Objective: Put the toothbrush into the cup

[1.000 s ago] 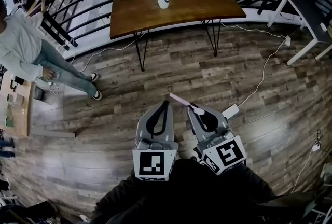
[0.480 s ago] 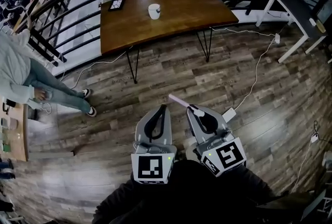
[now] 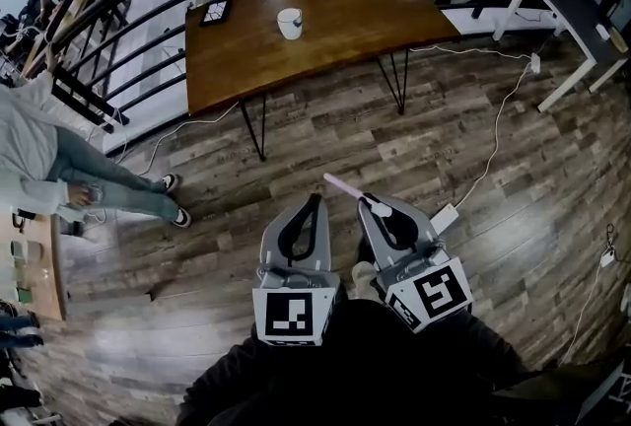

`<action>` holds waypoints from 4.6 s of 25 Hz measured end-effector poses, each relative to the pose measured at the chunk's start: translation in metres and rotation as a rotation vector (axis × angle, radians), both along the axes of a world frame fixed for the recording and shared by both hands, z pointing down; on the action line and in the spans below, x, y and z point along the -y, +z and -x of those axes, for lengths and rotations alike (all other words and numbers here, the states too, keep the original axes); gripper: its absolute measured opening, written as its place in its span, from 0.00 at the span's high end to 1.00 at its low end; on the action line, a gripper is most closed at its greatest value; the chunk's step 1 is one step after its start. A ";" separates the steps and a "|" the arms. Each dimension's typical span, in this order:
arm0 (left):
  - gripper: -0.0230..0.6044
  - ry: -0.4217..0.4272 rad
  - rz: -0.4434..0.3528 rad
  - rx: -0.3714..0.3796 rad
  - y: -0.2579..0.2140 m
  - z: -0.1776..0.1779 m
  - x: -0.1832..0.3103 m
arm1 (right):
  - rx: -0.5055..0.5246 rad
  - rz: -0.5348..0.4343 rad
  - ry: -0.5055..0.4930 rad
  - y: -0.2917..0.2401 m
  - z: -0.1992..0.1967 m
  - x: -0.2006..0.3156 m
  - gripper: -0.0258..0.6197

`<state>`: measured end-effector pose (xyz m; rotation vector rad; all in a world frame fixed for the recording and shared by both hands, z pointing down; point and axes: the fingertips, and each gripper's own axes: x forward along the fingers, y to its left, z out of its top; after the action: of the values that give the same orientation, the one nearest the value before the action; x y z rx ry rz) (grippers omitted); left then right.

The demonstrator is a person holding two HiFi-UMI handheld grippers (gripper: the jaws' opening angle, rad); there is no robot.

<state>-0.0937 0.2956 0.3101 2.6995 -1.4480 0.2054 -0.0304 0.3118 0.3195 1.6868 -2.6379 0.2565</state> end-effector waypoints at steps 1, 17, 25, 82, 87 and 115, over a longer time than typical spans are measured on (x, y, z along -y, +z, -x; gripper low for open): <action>0.95 -0.002 0.003 0.003 0.001 -0.002 0.005 | 0.004 0.001 -0.003 0.001 -0.001 0.005 0.93; 0.95 -0.049 -0.047 0.058 -0.014 -0.053 0.102 | 0.034 -0.075 -0.067 -0.026 -0.056 0.104 0.93; 0.95 -0.137 -0.083 0.061 -0.028 -0.069 0.129 | 0.064 -0.099 -0.114 -0.033 -0.081 0.130 0.93; 0.95 -0.106 0.092 -0.026 0.019 -0.017 0.458 | -0.006 0.059 -0.117 0.007 -0.017 0.458 0.93; 0.95 -0.112 0.114 0.003 0.027 -0.033 0.491 | 0.028 0.084 -0.136 0.017 -0.029 0.495 0.93; 0.95 -0.309 0.027 0.009 -0.005 -0.020 0.621 | 0.020 0.003 -0.349 -0.011 -0.016 0.635 0.93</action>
<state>-0.0737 -0.3257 0.3055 2.4128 -1.8224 0.2144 -0.0143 -0.3230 0.3084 1.1960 -2.8783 0.2724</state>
